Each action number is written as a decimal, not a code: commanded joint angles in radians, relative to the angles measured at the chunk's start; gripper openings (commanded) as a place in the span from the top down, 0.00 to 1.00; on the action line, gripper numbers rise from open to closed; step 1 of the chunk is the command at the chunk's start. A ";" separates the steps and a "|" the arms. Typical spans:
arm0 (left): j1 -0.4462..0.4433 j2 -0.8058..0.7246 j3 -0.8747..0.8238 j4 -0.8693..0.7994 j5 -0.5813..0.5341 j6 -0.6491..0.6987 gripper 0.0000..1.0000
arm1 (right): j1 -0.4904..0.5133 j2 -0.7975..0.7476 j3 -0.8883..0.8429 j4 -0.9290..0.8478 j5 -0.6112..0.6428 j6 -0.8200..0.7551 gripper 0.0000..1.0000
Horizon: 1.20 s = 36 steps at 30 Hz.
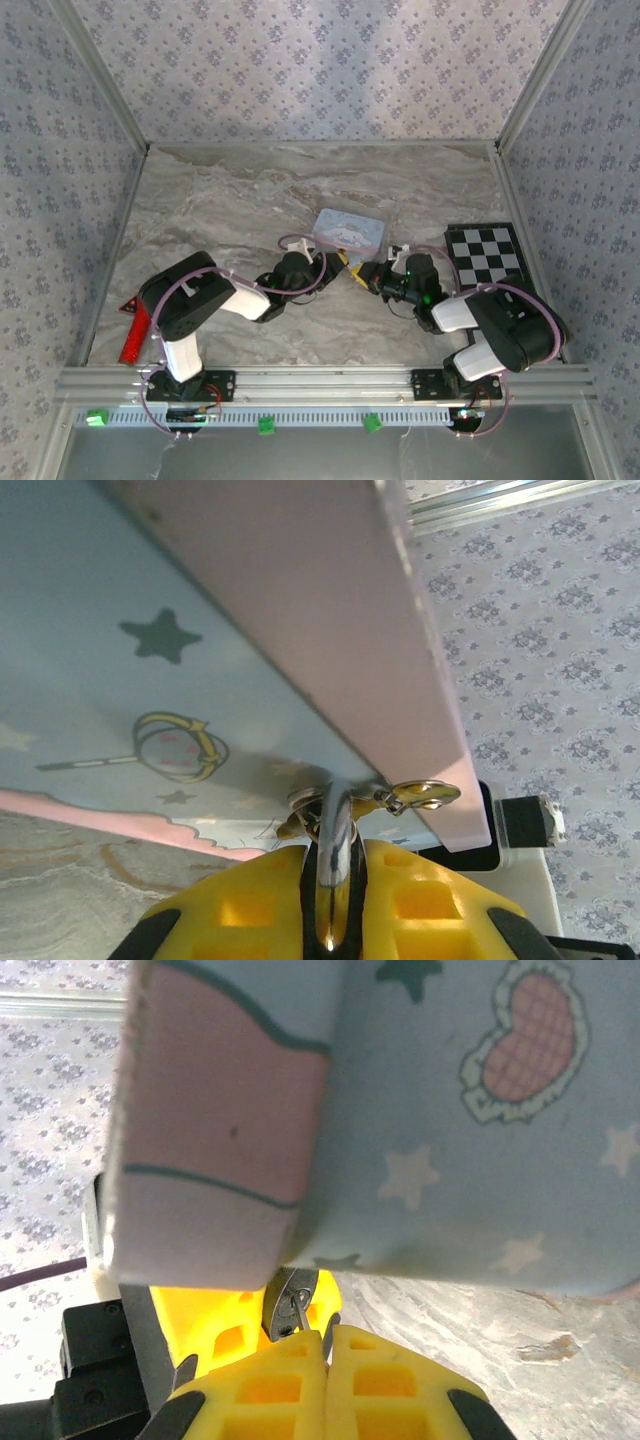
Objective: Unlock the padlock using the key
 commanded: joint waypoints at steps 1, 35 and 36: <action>-0.115 0.008 0.031 0.126 0.228 -0.011 1.00 | 0.037 -0.015 0.018 0.127 0.134 0.029 1.00; -0.173 0.014 0.086 0.280 0.211 -0.192 1.00 | 0.003 0.149 0.092 0.282 0.059 0.056 1.00; -0.173 0.014 0.086 0.280 0.211 -0.193 1.00 | 0.008 0.151 0.095 0.286 0.061 0.056 1.00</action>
